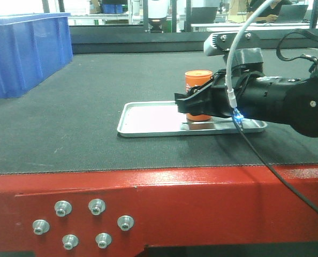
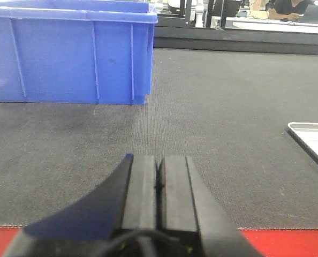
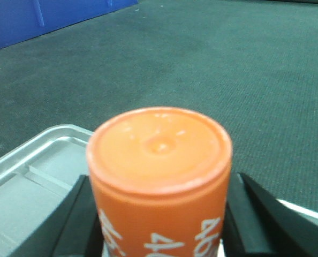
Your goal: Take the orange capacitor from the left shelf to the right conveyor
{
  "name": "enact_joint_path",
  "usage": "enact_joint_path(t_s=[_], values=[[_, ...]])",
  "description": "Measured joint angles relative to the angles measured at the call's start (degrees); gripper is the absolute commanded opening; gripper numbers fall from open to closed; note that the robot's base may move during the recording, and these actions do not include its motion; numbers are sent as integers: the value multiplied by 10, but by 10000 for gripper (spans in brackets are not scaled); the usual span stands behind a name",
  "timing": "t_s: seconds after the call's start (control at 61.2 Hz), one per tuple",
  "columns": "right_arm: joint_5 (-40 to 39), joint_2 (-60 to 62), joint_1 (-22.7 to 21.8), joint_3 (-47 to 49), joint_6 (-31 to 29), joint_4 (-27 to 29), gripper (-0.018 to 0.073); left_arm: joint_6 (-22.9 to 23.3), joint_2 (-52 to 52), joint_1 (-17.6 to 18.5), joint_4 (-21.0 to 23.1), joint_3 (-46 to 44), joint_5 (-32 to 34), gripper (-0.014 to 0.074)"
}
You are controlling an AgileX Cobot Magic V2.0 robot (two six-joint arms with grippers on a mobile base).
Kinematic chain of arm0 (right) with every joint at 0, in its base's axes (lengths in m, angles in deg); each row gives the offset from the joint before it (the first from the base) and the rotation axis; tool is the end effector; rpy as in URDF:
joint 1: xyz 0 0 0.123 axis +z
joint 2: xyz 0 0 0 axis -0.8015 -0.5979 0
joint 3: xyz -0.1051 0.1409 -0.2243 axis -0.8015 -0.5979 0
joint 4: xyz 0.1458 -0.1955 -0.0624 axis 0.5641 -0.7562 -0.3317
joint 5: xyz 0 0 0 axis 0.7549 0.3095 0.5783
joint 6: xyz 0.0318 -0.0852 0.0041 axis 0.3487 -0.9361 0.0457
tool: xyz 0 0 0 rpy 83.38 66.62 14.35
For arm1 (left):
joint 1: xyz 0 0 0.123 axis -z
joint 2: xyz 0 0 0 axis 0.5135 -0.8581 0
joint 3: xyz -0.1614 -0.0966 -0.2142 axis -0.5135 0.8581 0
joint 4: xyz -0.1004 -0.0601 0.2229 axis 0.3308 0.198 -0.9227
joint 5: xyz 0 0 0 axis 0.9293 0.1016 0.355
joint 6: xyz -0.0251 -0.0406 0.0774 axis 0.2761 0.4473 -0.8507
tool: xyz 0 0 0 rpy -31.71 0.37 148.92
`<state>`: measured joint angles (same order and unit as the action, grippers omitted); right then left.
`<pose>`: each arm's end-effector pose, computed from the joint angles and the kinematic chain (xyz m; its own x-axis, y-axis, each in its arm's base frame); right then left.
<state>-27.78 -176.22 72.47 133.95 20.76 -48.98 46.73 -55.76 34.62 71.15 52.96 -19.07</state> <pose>0.3620 0.1413 0.1369 -0.1357 -0.0078 -0.9907 -0.4685 0.8816 0.0572 0.0565 -0.0042 0.1974 -0.0008 -0.0455 -0.9990 0.0697 0.9965 -0.0454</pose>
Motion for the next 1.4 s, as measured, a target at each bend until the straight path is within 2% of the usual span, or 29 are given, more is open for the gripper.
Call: enact_joint_path(t_s=[0.049,0.261,0.473,0.555,0.735,0.833,0.996,1.404], values=[[6,1,0,0,0,0,622,0,0,0,0,0,0,-127],[72,59,0,0,0,-4,623,0,0,0,0,0,0,-127],[167,192,8,-1,0,-5,598,0,0,0,0,0,0,-127],[221,255,14,-1,3,-5,504,0,0,0,0,0,0,-127],[364,375,30,-2,18,-5,168,0,0,0,0,0,0,-127],[436,429,36,-6,23,-5,46,0,0,0,0,0,0,-127],[511,477,38,-8,26,-5,55,0,0,0,0,0,0,-127],[525,484,40,-10,26,-5,55,0,0,0,0,0,0,-127]])
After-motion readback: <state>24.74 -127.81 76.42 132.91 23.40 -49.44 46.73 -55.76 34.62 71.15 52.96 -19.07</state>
